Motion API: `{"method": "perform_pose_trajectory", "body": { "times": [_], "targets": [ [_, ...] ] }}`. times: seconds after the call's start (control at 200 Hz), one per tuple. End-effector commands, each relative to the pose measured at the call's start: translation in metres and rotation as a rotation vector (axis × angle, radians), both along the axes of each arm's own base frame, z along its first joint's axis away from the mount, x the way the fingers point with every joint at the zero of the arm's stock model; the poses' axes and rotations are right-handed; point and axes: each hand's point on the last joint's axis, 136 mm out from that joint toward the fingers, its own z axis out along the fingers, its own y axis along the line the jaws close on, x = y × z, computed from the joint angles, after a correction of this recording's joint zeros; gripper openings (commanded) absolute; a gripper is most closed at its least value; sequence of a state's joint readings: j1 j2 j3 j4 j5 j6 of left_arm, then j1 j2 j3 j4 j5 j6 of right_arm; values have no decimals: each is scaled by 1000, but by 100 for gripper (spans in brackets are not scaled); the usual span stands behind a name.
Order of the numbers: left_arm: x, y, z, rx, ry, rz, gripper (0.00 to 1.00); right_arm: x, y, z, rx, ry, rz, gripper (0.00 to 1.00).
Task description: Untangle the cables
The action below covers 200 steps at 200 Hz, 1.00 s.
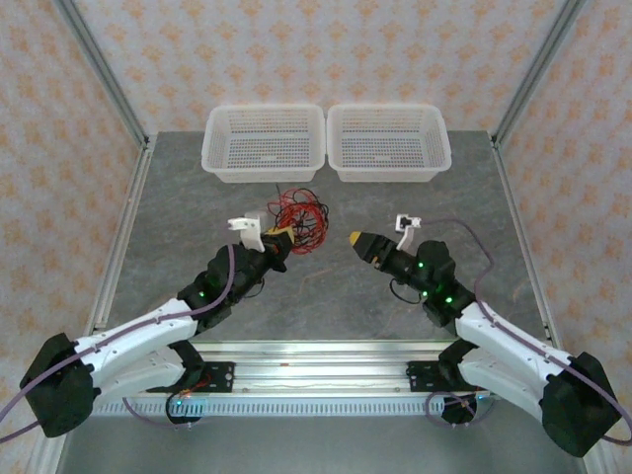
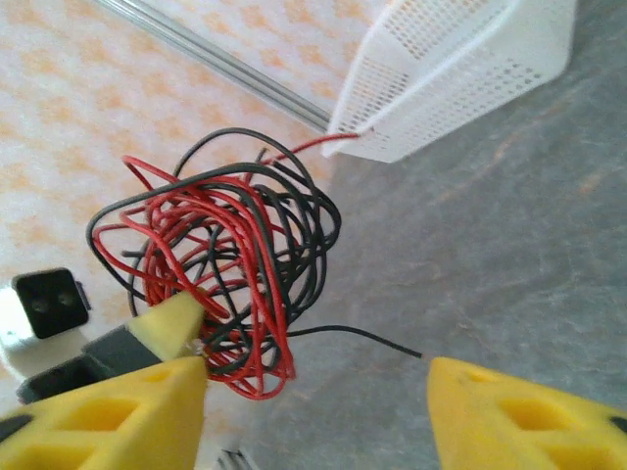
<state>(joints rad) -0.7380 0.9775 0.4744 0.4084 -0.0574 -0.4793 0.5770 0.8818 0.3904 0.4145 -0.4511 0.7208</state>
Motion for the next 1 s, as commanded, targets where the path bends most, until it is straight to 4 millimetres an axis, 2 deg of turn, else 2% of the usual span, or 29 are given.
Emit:
{"method": "perform_pose_trajectory", "body": {
  "times": [0.0,0.09,0.22,0.33,0.375,0.501,0.611,0.781,0.906,0.926,0.996],
  "targets": [
    [5,-5,-4,-3,48,10,0,8,-2,4,-169,-42,-6,77],
    [5,-13,-12,14,85,-25,0,13,0,4,-301,-50,24,81],
    [4,-24,-20,30,117,-75,0,26,8,-2,-445,-50,78,81],
    [3,-34,-29,50,149,-121,0,36,21,-14,-517,-40,143,81],
    [4,-39,-36,62,168,-139,0,41,26,-27,-550,-19,174,81],
    [9,-51,-63,97,236,-165,0,52,33,-47,-616,17,203,81],
    [19,-55,-93,129,308,-132,0,59,29,-66,-650,66,173,81],
    [34,-51,-139,165,425,-48,0,59,18,-102,-705,159,114,79],
    [40,-39,-158,187,479,31,0,52,19,-125,-725,214,105,77],
    [41,-37,-160,191,485,42,4,51,20,-128,-725,220,104,77],
    [41,-28,-161,209,494,86,38,47,26,-134,-731,230,102,77]
  ]
}}
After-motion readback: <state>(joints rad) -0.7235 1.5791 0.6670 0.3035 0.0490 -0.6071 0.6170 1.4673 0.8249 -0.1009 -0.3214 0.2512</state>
